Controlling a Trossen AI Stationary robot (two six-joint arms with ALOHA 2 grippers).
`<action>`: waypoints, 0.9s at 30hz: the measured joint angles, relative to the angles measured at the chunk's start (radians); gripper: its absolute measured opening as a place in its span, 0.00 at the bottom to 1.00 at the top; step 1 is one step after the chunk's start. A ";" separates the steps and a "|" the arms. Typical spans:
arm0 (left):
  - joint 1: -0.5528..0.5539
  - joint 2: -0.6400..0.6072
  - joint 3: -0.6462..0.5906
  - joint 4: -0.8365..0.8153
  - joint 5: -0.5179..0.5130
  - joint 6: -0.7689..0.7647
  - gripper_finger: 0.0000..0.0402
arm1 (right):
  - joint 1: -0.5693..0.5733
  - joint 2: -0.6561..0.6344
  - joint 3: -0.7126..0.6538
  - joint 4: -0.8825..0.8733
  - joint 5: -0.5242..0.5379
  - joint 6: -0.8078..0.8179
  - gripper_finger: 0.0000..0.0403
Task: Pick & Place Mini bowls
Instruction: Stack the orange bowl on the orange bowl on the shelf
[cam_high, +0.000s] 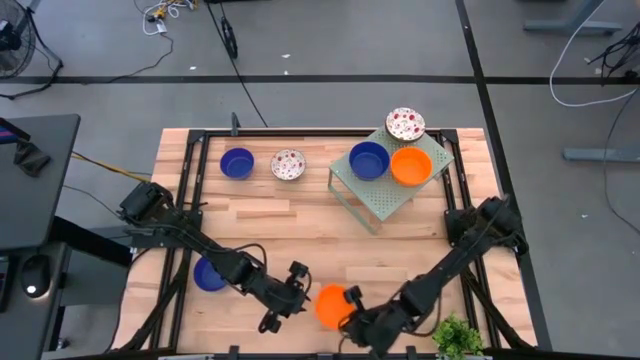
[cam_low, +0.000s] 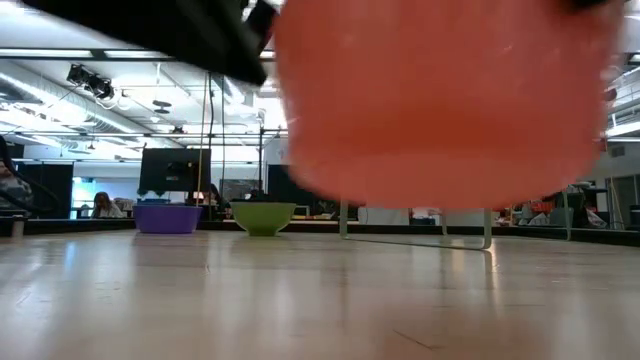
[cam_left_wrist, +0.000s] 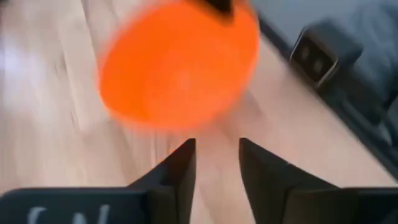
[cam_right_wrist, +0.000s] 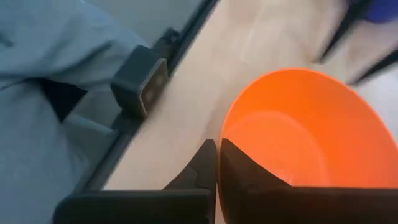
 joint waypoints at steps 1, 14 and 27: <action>0.000 0.000 0.000 -0.030 0.000 -0.020 0.34 | 0.010 -0.019 0.000 -0.034 0.025 0.014 0.01; -0.001 0.000 -0.163 0.138 -0.073 -0.222 0.36 | 0.007 -0.466 0.000 -0.744 0.425 0.370 0.02; -0.001 0.000 -0.251 0.321 -0.075 -0.225 0.35 | -0.449 -0.804 0.000 -1.090 0.353 0.343 0.02</action>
